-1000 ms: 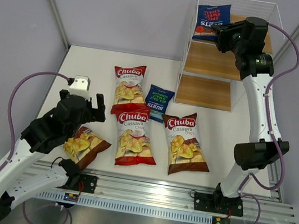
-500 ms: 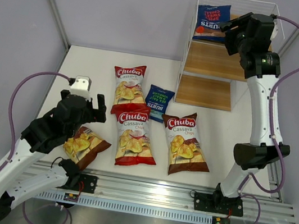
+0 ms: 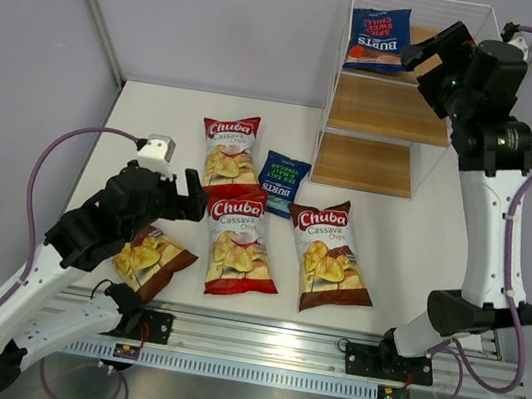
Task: Place and organize the chips bags onto the shelf
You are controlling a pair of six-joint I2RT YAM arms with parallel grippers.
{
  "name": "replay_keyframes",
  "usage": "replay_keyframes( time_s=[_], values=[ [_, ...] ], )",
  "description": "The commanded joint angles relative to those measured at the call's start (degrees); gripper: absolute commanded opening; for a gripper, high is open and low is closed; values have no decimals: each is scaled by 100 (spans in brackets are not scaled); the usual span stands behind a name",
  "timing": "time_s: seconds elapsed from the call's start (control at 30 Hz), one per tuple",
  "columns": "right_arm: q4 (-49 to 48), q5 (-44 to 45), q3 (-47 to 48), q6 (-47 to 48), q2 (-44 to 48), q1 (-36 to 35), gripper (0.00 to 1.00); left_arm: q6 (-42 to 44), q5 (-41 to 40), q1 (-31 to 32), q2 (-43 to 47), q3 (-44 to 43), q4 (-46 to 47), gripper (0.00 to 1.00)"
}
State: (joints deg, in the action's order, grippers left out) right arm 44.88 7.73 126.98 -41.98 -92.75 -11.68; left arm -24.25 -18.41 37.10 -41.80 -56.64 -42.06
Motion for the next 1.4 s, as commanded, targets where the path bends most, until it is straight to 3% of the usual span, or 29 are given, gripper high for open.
replay_keyframes(
  time_s=[0.0, 0.13, 0.27, 0.3, 0.5, 0.73, 0.87, 1.37],
  values=[
    [-102, -736, -461, 979, 906, 26, 99, -440, 1014, -19, -370, 197, 1050, 99],
    [-278, -1510, -2127, 1420, 2065, 17, 99, -572, 1743, -19, -1379, 75, 1630, 99],
    [-1180, -2045, -4291, 1368, 4109, 26, 99, -485, 2289, -19, -2673, -478, 2219, 99],
    [-1227, -2073, -4922, 1341, 4420, 26, 100, -458, 2298, -19, -2936, -836, 2229, 99],
    [-859, -3109, -6191, 1280, 5943, 26, 100, 16, 1886, -133, -5107, -2891, 1659, 99],
    [-682, -3848, -6475, 1086, 6541, 26, 99, 78, 1965, -502, -7182, -4904, 1061, 99],
    [-613, -3928, -6440, 1121, 6620, 26, 100, 114, 1974, -599, -8044, -5619, 700, 97],
    [-489, -3980, -6501, 1254, 6753, 26, 99, -124, 2421, -950, -8494, -4461, 1420, 86]
  ],
)
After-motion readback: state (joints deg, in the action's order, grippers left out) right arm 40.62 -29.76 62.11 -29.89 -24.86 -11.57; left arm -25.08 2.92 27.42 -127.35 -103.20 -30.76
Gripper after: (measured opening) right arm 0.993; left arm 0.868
